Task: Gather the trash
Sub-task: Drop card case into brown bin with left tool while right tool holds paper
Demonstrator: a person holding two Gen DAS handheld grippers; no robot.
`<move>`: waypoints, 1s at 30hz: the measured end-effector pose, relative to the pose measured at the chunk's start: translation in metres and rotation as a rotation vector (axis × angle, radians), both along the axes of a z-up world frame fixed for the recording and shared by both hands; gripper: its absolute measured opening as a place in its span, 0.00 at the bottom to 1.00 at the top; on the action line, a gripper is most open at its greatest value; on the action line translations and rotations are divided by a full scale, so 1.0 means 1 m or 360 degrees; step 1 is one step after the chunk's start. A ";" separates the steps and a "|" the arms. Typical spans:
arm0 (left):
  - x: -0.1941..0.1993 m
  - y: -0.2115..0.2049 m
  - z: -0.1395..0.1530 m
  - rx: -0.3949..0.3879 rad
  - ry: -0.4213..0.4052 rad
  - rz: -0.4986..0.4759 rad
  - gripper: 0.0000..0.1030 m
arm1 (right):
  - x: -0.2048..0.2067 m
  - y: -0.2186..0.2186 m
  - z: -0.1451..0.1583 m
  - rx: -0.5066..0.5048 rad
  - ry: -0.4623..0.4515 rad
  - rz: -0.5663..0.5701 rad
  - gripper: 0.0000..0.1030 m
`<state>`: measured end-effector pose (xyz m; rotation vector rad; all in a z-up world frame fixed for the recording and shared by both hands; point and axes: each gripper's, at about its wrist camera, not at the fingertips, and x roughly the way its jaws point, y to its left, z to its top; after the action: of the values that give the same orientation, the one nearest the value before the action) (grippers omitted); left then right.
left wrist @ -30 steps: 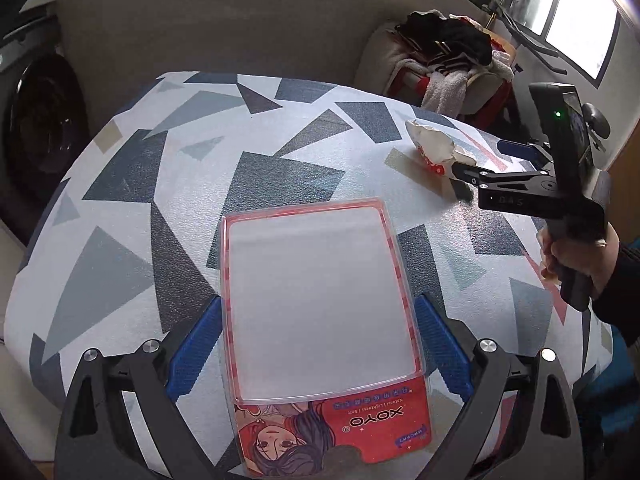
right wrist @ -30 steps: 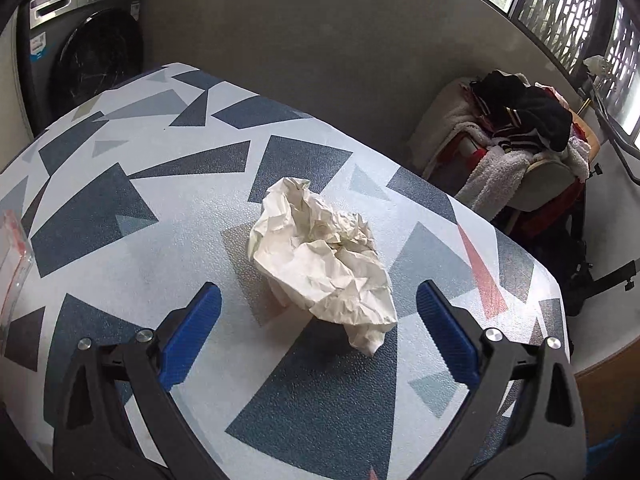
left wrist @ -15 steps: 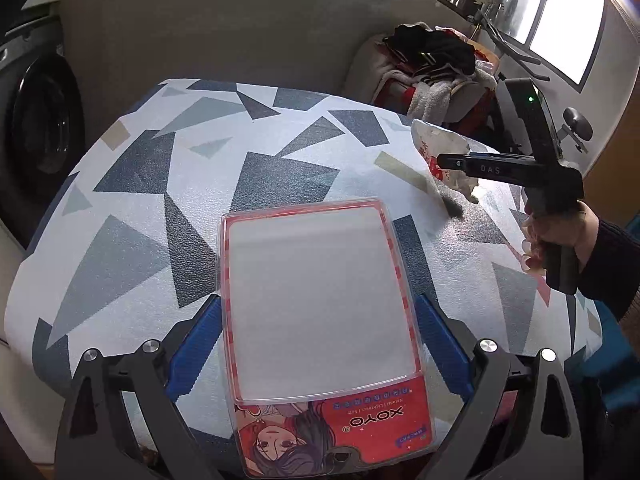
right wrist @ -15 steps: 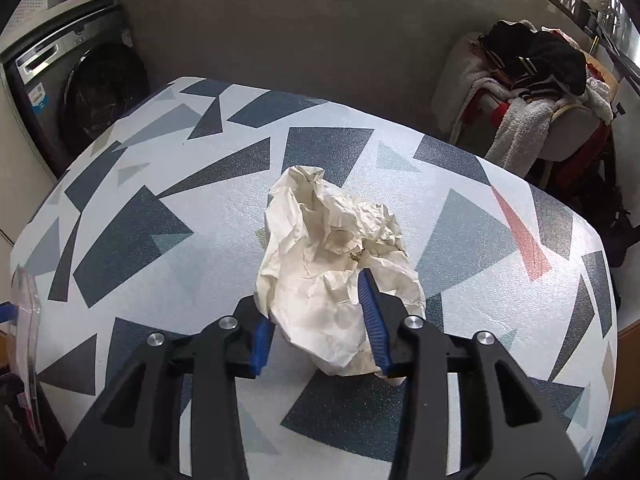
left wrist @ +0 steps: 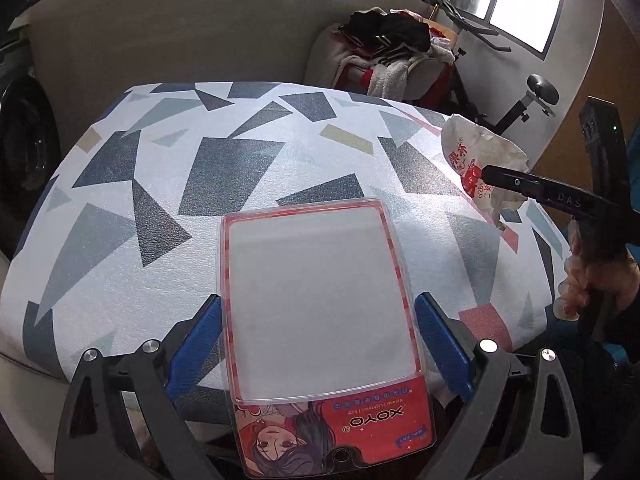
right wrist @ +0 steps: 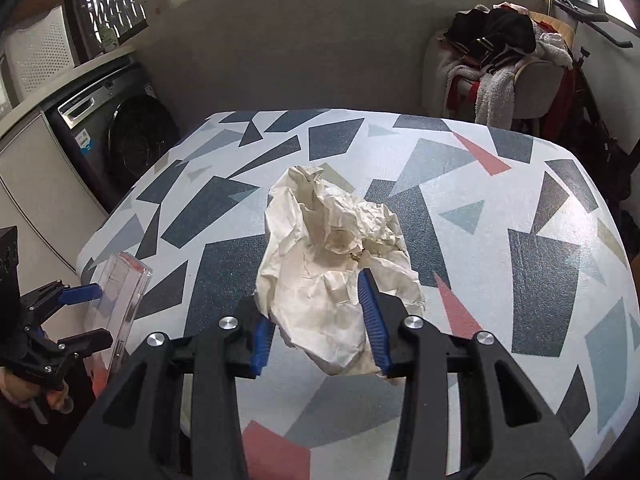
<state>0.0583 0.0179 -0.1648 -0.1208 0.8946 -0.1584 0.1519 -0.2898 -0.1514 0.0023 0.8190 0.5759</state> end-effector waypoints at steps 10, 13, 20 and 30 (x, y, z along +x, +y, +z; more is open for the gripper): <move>-0.055 -0.028 -0.014 0.0068 0.0053 -0.0133 0.90 | -0.065 -0.006 0.019 0.0018 -0.0084 0.0055 0.40; -0.067 -0.029 -0.019 0.0058 0.0082 -0.0136 0.90 | -0.078 -0.005 0.021 0.0007 -0.0099 0.0077 0.40; -0.088 -0.040 -0.032 0.0096 0.0132 -0.0199 0.90 | -0.097 -0.007 0.017 0.0021 -0.0078 0.0089 0.40; -0.094 -0.048 -0.038 0.0078 0.0187 -0.0255 0.90 | -0.111 -0.006 0.008 0.0009 -0.0043 0.0105 0.40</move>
<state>-0.0360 -0.0305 -0.2029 -0.0129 1.0246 -0.2805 0.0407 -0.2958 -0.1431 -0.0271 0.7935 0.6390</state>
